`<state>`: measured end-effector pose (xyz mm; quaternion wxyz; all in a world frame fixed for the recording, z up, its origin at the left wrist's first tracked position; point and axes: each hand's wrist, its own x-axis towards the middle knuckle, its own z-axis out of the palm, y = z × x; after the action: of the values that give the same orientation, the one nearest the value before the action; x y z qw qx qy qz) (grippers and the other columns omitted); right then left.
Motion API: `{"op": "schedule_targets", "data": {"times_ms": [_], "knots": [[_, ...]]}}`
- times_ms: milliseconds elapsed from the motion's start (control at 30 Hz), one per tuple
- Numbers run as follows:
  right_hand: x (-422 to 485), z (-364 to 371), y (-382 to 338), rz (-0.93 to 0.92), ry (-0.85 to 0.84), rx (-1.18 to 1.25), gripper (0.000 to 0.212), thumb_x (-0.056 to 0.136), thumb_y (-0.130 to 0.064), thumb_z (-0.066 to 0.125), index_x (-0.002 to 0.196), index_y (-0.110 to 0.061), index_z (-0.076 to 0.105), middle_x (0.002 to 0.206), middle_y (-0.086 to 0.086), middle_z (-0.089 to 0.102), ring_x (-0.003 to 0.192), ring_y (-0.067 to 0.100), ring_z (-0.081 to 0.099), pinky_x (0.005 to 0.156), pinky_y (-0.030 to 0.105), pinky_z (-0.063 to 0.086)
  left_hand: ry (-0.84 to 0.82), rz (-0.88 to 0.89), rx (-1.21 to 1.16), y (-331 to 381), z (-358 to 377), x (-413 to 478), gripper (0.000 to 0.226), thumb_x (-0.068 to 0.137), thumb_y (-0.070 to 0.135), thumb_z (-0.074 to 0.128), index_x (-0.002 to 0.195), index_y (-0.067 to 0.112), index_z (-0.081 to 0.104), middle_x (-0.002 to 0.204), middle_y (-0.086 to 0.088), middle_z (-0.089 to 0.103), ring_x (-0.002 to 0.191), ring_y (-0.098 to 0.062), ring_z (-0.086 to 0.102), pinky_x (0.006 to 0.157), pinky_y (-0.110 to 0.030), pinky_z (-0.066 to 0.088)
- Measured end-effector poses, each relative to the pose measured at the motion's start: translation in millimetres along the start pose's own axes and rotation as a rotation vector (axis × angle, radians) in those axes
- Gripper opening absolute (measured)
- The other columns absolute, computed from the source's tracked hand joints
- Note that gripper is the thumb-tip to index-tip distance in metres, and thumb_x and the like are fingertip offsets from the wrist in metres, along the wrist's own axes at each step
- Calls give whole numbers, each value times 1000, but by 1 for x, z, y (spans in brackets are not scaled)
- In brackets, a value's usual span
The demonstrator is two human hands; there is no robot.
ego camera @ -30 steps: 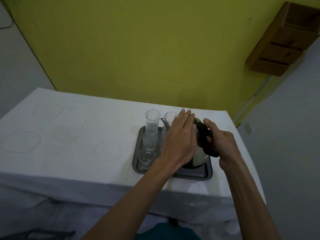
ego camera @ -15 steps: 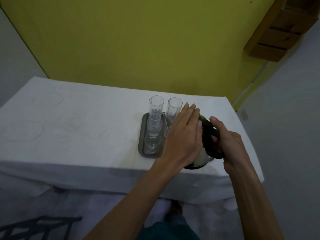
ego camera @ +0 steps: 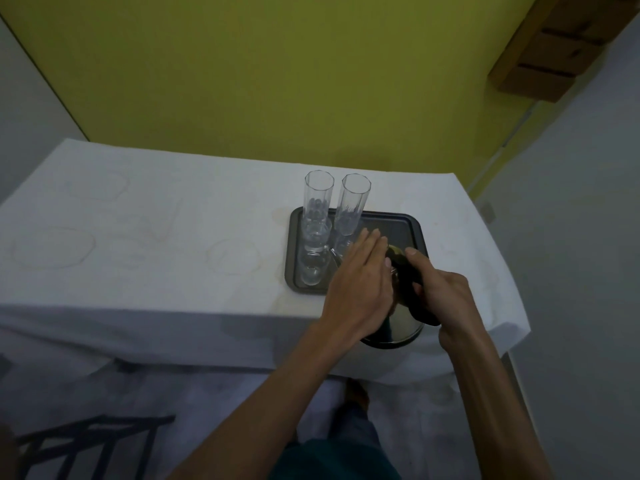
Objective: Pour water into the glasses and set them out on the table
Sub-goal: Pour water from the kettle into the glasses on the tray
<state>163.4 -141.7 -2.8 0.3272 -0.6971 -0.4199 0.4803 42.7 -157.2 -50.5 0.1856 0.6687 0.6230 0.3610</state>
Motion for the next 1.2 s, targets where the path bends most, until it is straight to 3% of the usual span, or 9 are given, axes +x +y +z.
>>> {"op": "schedule_targets", "data": {"times_ms": [233, 467, 800, 1200], "knots": [[8, 6, 17, 7, 31, -42, 58, 81, -62, 70, 68, -6, 68, 67, 10, 65, 67, 23, 57, 68, 38, 46, -63, -42, 12, -11, 6, -5, 48, 105, 24, 28, 148, 6, 31, 158, -7, 26, 149, -15, 13, 122, -32, 13], [11, 6, 20, -17, 26, -38, 55, 83, -58, 71, 66, -7, 64, 63, 8, 62, 62, 21, 55, 62, 32, 44, -74, -47, 2, -11, 8, -5, 48, 105, 25, 27, 149, 7, 30, 159, -6, 25, 149, -14, 11, 121, -28, 12], [16, 6, 21, -27, 16, -44, 56, 79, -63, 72, 66, -9, 62, 65, 10, 58, 63, 23, 52, 62, 35, 42, -76, -55, 2, -9, 6, -4, 47, 105, 24, 28, 149, 6, 30, 158, -8, 27, 149, -17, 15, 122, -32, 14], [19, 8, 24, -42, 24, -58, 59, 77, -63, 72, 68, -5, 70, 65, 10, 65, 64, 23, 58, 64, 36, 46, -57, -68, 6, -11, 6, -8, 48, 105, 26, 27, 149, 7, 30, 159, -6, 26, 149, -15, 13, 121, -26, 12]]}}
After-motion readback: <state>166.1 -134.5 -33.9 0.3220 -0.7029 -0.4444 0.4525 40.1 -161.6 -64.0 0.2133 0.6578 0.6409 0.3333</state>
